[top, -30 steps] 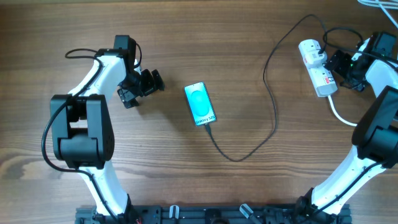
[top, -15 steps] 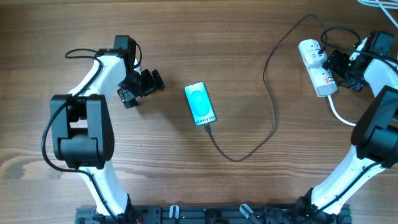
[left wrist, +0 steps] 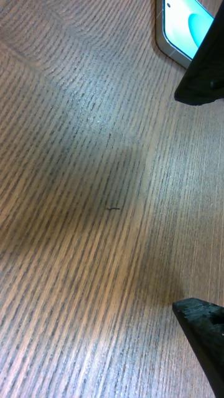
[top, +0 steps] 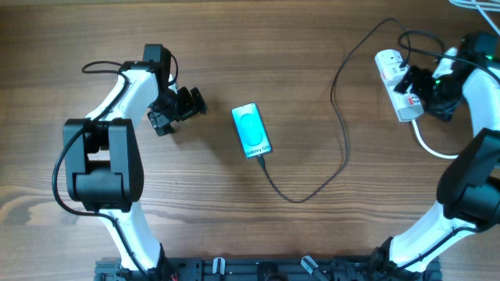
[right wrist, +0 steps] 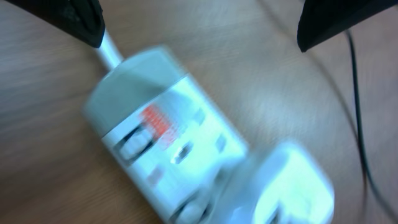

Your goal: Plug charger to phone and switch on socket

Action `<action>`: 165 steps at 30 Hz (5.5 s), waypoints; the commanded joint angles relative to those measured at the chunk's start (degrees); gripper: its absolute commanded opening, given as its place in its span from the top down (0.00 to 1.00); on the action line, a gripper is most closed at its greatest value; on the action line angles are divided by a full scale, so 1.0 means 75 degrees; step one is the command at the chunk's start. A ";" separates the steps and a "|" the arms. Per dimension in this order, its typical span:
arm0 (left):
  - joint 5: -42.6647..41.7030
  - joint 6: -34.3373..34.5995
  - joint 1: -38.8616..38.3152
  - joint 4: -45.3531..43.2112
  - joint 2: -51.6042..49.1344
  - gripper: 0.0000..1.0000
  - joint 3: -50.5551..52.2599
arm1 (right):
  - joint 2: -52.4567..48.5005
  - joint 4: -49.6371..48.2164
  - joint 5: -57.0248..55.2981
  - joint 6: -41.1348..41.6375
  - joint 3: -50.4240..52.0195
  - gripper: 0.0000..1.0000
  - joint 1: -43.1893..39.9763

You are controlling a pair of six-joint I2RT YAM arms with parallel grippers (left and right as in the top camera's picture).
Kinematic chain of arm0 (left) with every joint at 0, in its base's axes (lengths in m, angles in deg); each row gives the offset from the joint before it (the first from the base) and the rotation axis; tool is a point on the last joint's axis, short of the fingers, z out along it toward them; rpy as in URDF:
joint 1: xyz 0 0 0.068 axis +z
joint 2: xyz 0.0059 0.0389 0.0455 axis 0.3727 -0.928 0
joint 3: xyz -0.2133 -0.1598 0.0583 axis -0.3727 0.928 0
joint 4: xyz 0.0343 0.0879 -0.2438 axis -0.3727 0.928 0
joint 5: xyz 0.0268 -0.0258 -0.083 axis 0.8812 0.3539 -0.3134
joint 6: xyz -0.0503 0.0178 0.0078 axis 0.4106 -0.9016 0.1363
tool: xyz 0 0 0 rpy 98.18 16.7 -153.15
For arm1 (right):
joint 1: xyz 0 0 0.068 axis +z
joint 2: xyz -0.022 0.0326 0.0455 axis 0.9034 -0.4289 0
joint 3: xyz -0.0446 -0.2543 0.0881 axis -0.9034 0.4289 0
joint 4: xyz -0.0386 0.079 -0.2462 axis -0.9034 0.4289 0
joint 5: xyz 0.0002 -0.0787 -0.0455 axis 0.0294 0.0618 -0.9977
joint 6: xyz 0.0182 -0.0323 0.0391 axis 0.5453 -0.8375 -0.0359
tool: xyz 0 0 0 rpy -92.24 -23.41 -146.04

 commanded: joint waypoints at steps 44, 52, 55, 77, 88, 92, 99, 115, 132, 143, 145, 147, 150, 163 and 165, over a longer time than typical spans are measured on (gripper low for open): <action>-0.0035 -0.0012 0.0012 -0.0015 0.0431 0.00 0.0035 | 0.0015 -0.3095 -0.0854 -0.0356 0.0242 0.00 0.1338; -0.0038 -0.0012 0.0012 -0.0015 0.3634 0.00 0.0035 | 0.0015 -0.3095 -0.0857 -0.0358 0.0242 0.00 0.1338; 0.1157 0.0012 0.0029 -0.0047 0.4444 0.00 0.0035 | 0.0015 -0.3095 -0.0854 -0.0358 0.0242 0.00 0.1338; -0.0927 -0.0761 0.0029 -0.8515 0.4890 0.00 0.5482 | 0.0015 -0.3095 -0.0854 -0.0356 0.0242 0.00 0.1338; -0.1507 -0.2197 0.0000 -0.9142 0.4978 0.00 0.7557 | 0.0015 -0.3095 -0.0854 -0.0358 0.0242 0.00 0.1338; -0.1504 -0.2197 0.0003 -0.9168 0.5351 0.00 0.8361 | 0.0015 -0.3095 -0.0854 -0.0358 0.0242 0.00 0.1338; -0.1504 -0.2221 0.0003 -0.9535 0.6560 0.00 0.9684 | 0.0015 -0.3095 -0.0854 -0.0358 0.0242 0.00 0.1338; -0.0903 -0.2218 0.0003 -0.7099 1.1162 0.00 1.0751 | 0.0015 -0.3095 -0.0854 -0.0358 0.0242 0.00 0.1338; 0.0431 -0.2224 0.0003 -0.6327 1.4589 0.00 1.0751 | 0.0015 -0.3095 -0.0854 -0.0356 0.0242 0.00 0.1338; 0.0723 -0.2818 0.0003 -0.6295 1.5609 0.00 1.0751 | 0.0012 -0.3095 -0.0854 -0.0358 0.0242 0.00 0.1338; 0.0804 -0.3433 0.0003 -0.6295 1.5609 0.00 1.0751 | 0.0015 -0.3095 -0.0854 -0.0356 0.0242 0.00 0.1338; 0.0854 -0.3503 0.0003 -0.6298 1.5609 0.00 1.0751 | 0.0015 -0.3095 -0.0854 -0.0358 0.0242 0.00 0.1338; 0.0851 -0.3500 0.0003 -0.6306 1.5594 0.00 1.0751 | 0.0015 -0.3095 -0.0857 -0.0358 0.0242 0.00 0.1338; 0.0851 -0.3500 0.0003 -0.6306 1.5594 0.00 1.0751 | 0.0015 -0.3095 -0.0854 -0.0358 0.0242 0.00 0.1338; 0.0851 -0.3500 0.0003 -0.6306 1.5594 0.00 1.0751 | -0.0015 -0.3092 -0.0857 -0.0353 0.0248 0.00 0.1335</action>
